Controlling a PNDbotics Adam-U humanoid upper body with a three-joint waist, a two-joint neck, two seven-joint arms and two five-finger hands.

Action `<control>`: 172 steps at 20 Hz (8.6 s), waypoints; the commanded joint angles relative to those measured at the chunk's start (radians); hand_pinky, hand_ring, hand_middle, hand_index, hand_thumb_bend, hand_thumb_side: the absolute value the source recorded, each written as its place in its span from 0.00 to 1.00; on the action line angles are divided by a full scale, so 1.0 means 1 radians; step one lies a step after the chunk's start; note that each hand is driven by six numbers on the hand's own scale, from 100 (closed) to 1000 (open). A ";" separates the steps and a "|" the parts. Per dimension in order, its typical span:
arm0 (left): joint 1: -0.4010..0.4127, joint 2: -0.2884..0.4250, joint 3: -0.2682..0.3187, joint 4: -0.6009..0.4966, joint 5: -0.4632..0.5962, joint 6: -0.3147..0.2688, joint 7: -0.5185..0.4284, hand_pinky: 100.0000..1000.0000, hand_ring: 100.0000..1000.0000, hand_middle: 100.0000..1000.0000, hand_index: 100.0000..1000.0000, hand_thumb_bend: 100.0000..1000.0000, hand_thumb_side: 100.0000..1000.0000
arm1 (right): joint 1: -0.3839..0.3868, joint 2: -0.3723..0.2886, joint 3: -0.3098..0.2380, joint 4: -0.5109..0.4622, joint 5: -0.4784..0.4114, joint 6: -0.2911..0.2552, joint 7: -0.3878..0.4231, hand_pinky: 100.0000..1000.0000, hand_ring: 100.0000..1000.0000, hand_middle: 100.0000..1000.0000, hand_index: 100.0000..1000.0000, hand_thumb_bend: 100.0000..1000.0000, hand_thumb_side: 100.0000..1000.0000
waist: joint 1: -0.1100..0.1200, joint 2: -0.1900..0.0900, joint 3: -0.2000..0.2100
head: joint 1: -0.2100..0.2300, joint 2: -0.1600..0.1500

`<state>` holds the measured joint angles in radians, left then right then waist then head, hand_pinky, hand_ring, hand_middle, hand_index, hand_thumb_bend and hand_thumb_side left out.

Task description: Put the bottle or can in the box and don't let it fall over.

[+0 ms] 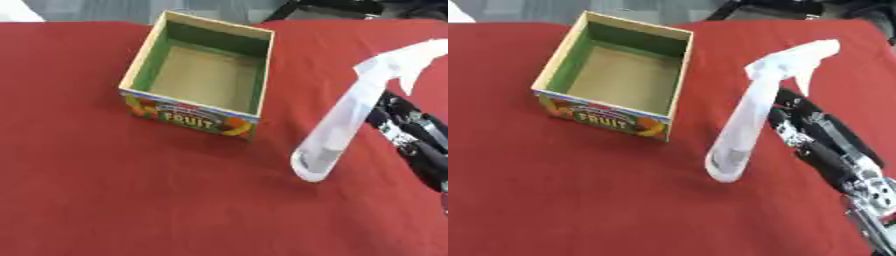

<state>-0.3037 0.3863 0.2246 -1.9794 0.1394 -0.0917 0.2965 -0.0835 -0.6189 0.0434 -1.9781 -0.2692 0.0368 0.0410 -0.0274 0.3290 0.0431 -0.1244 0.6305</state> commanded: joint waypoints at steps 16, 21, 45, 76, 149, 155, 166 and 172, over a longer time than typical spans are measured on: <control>-0.002 0.023 0.000 -0.021 -0.001 0.006 -0.001 0.47 1.00 1.00 0.60 0.12 0.71 | -0.014 -0.010 -0.014 -0.022 0.005 -0.024 0.005 1.00 0.91 0.90 0.98 0.00 0.46 | 0.000 -0.030 -0.010 | 0.001 -0.009; -0.001 0.024 0.000 -0.021 -0.001 0.007 -0.001 0.47 1.00 1.00 0.59 0.12 0.71 | -0.007 0.000 -0.011 -0.022 -0.001 -0.024 0.003 0.99 0.91 0.89 0.98 0.00 0.38 | 0.000 -0.031 -0.012 | -0.001 -0.005; 0.002 0.027 -0.001 -0.021 -0.001 0.012 -0.007 0.47 1.00 1.00 0.59 0.12 0.71 | -0.013 0.019 -0.001 -0.022 -0.042 -0.066 0.038 0.99 0.91 0.89 0.98 0.00 0.39 | 0.000 -0.038 -0.020 | -0.006 0.000; -0.017 0.021 -0.006 -0.021 0.007 0.015 -0.012 0.47 1.00 1.00 0.59 0.12 0.71 | -0.082 -0.004 0.021 -0.022 -0.099 -0.054 0.075 0.99 0.91 0.89 0.97 0.00 0.54 | -0.006 -0.036 0.001 | -0.013 0.009; -0.031 0.020 -0.011 -0.021 0.000 0.021 -0.012 0.47 1.00 1.00 0.59 0.09 0.69 | -0.103 0.012 0.059 -0.022 0.000 0.087 0.076 0.97 0.90 0.85 0.93 0.00 0.40 | -0.006 -0.032 0.007 | -0.017 0.013; -0.033 0.018 -0.011 -0.021 0.002 0.022 -0.013 0.47 1.00 1.00 0.59 0.09 0.69 | -0.112 0.016 0.075 -0.022 0.007 0.101 0.087 0.96 0.90 0.85 0.93 0.00 0.36 | -0.007 -0.032 0.011 | -0.024 0.006; -0.033 0.018 -0.011 -0.021 0.002 0.025 -0.011 0.47 1.00 1.00 0.59 0.09 0.69 | -0.136 0.029 0.104 -0.022 0.027 0.109 0.114 0.96 0.90 0.84 0.93 0.00 0.58 | -0.005 -0.032 0.010 | -0.029 0.002; -0.032 0.018 -0.011 -0.021 0.002 0.028 -0.012 0.47 1.00 1.00 0.59 0.09 0.69 | -0.136 0.045 0.109 -0.022 0.058 0.128 0.090 0.96 0.90 0.83 0.92 0.00 0.57 | -0.003 -0.031 0.007 | -0.032 0.000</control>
<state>-0.3264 0.3873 0.2129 -1.9794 0.1384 -0.0659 0.2857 -0.2109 -0.5644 0.1551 -1.9781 -0.2220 0.1601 0.1383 -0.0327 0.3161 0.0512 -0.1521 0.6442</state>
